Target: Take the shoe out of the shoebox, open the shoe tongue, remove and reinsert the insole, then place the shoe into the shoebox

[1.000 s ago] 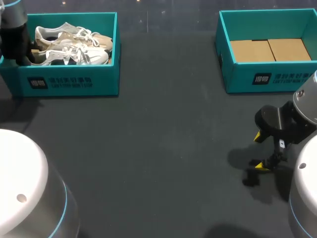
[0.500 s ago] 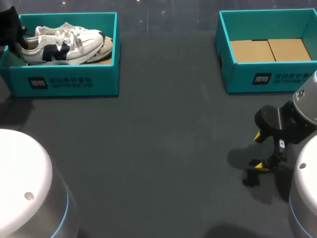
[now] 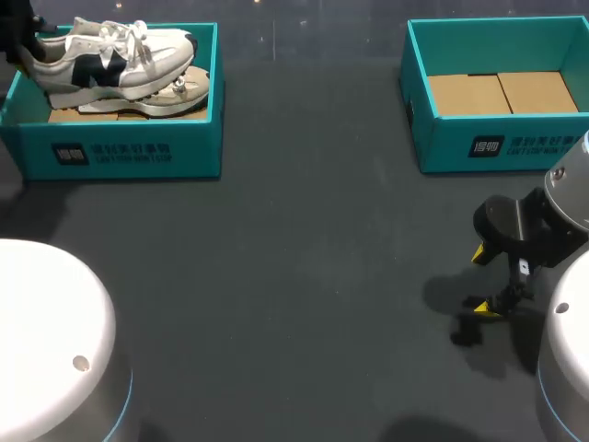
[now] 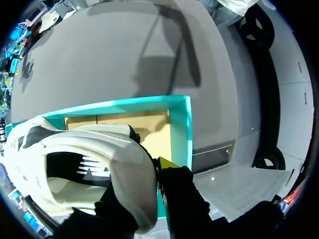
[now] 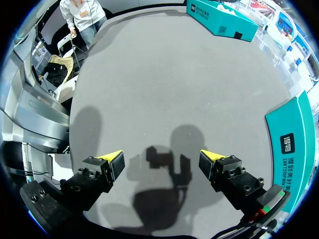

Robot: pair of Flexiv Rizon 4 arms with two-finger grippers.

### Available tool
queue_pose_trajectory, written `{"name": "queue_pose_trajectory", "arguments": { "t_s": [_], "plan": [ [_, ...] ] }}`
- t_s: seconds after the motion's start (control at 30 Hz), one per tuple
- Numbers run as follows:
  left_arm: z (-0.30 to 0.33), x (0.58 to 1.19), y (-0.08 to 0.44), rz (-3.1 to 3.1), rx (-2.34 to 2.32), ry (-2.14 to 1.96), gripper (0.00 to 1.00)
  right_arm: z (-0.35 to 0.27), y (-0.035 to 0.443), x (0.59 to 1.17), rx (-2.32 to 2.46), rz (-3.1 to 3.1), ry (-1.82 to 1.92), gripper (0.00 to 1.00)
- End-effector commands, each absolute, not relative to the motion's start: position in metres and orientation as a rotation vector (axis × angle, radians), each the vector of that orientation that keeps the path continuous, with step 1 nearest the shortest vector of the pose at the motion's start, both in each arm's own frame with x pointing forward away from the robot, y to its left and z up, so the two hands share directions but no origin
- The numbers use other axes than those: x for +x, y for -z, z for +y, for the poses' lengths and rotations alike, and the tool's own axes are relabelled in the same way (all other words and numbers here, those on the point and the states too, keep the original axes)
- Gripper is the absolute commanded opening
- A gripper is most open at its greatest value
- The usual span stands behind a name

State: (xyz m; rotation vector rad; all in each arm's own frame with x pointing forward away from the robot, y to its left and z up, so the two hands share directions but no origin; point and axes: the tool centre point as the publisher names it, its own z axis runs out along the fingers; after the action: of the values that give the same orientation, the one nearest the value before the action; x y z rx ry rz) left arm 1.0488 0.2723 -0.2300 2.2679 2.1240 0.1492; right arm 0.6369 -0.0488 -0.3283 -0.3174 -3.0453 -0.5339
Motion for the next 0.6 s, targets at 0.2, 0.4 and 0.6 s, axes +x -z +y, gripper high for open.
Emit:
{"name": "queue_pose_trajectory", "arguments": {
  "t_s": [0.2,0.4,0.6],
  "plan": [
    [0.255,1.026,0.171,2.159,2.271,-0.220,0.00,-0.049,0.328,0.634,-0.318,-3.050,0.534,1.00],
    [0.238,1.005,0.152,2.181,2.319,-0.238,0.00,-0.049,0.328,0.634,-0.318,-3.050,0.534,1.00],
    [0.222,0.970,0.143,2.165,2.334,-0.271,0.00,-0.049,0.328,0.634,-0.318,-3.050,0.534,1.00]
  ]
}}
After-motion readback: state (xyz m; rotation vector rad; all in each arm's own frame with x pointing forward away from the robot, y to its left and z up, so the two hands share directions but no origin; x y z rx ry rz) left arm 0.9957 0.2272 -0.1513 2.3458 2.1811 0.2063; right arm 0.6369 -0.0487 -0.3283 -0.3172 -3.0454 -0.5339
